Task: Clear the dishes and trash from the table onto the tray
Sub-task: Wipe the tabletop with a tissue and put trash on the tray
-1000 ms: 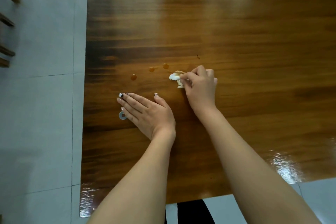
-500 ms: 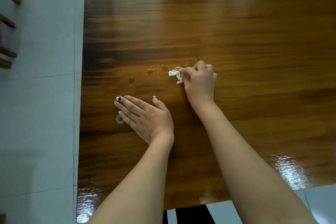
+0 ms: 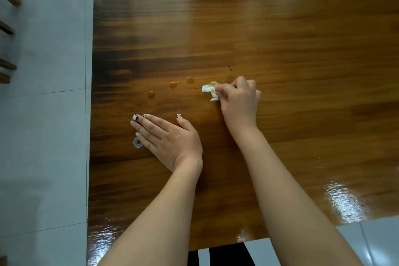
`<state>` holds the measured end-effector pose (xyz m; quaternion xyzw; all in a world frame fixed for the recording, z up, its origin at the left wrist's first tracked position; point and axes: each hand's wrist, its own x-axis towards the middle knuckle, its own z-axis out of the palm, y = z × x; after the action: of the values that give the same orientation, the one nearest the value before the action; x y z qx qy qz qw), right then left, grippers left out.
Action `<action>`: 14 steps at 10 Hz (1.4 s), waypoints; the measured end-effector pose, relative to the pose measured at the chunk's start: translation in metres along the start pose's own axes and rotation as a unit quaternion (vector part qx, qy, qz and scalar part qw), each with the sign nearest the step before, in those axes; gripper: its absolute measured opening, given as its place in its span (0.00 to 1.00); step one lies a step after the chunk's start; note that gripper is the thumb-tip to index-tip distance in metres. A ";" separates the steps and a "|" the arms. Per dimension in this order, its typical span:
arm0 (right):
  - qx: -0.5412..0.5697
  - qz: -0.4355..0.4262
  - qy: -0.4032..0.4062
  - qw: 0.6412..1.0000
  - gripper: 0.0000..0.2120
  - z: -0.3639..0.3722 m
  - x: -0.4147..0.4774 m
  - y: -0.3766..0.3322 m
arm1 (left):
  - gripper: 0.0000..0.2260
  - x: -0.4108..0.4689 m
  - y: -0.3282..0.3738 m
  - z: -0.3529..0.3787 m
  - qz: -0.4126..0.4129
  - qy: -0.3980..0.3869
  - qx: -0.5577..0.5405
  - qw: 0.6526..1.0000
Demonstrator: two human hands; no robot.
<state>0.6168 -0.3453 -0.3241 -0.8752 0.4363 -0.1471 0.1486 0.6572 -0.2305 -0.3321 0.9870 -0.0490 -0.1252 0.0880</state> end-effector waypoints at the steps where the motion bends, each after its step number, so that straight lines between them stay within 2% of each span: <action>1: -0.001 -0.001 -0.023 1.000 0.08 -0.002 0.008 -0.001 | 0.32 0.000 0.000 0.000 -0.001 0.003 0.004 1.000; 3: 0.014 0.007 -0.003 1.000 0.05 -0.019 -0.061 0.026 | 0.32 -0.001 -0.002 0.000 0.001 0.003 0.006 1.000; 5: -0.011 0.001 0.006 1.000 0.06 -0.018 -0.033 0.030 | 0.32 0.000 0.000 -0.001 0.003 0.001 0.011 1.000; 6: -0.016 0.032 -0.007 0.999 0.09 -0.016 -0.001 0.034 | 0.32 0.000 -0.001 0.000 0.002 0.001 0.016 1.000; 7: 0.005 0.044 0.000 0.999 0.09 -0.016 -0.007 0.035 | 0.32 0.000 -0.001 0.000 0.002 0.000 0.012 1.000; 9: 0.028 0.042 0.025 0.998 0.08 -0.027 -0.074 0.049 | 0.32 0.000 0.000 0.000 0.003 -0.002 0.017 1.000; 11: -0.003 0.075 0.018 0.997 0.09 -0.021 -0.014 0.046 | 0.32 0.000 0.001 -0.002 0.001 -0.012 0.018 1.000; 12: -0.002 0.075 0.016 0.997 0.11 -0.018 -0.011 0.046 | 0.32 0.000 0.001 -0.003 0.002 -0.018 0.021 1.000; 14: 0.028 0.034 0.015 0.999 0.09 -0.023 -0.068 0.053 | 0.32 0.001 -0.001 -0.001 0.001 -0.015 0.021 1.000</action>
<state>0.5304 -0.3238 -0.3322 -0.8529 0.4638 -0.1671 0.1720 0.6580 -0.2295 -0.3316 0.9867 -0.0537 -0.1385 0.0662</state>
